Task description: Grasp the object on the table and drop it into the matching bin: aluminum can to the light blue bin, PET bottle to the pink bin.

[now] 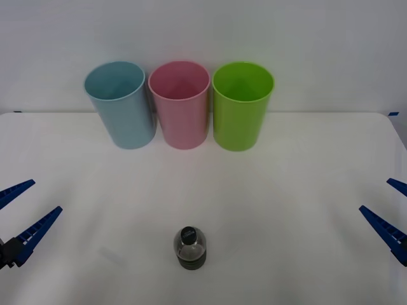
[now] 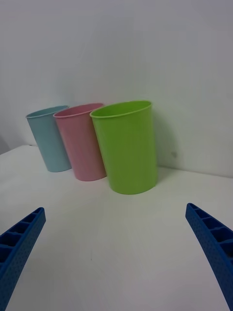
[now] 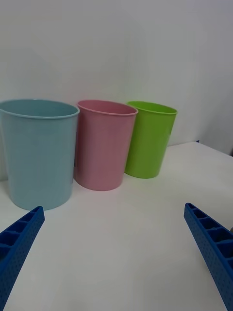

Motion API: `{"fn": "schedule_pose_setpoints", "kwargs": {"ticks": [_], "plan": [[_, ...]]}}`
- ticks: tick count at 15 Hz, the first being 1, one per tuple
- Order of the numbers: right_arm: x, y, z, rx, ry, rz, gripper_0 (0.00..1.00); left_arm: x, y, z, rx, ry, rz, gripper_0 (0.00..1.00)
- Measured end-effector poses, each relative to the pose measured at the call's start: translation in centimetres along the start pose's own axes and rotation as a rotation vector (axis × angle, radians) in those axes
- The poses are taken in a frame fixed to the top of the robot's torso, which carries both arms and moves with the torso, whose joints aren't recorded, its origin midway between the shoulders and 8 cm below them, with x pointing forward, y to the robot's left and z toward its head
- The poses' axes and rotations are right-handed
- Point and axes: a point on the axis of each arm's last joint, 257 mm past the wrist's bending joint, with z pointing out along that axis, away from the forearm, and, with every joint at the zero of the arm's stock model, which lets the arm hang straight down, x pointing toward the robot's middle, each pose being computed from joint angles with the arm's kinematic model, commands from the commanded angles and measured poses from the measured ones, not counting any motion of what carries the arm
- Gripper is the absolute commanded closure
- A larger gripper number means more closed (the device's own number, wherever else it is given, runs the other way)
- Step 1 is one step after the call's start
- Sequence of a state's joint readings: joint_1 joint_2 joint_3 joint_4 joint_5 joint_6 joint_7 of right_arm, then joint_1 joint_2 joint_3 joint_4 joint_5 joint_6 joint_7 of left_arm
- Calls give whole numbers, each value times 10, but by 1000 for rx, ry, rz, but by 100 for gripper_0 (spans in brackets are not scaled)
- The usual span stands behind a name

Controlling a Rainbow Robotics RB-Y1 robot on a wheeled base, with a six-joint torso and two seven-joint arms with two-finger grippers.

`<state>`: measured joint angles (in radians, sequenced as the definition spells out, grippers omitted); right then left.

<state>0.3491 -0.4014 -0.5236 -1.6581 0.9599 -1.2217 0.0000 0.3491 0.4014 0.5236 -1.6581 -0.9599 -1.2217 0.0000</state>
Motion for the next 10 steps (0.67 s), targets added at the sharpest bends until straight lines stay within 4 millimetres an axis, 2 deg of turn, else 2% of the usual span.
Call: {"fn": "schedule_pose_setpoints", "kwargs": {"ticks": [2, 4, 10], "plan": [[0, 0, 0, 0, 0, 0, 0, 0, 0, 0, 0, 0, 0, 0], [16, 1, -9, 18, 29, 27, 0, 0, 0, 0, 0, 0, 0, 0], [28, 16, -27, -10, 86, 37, 0, 0, 0, 0, 0, 0, 0, 0]]}}
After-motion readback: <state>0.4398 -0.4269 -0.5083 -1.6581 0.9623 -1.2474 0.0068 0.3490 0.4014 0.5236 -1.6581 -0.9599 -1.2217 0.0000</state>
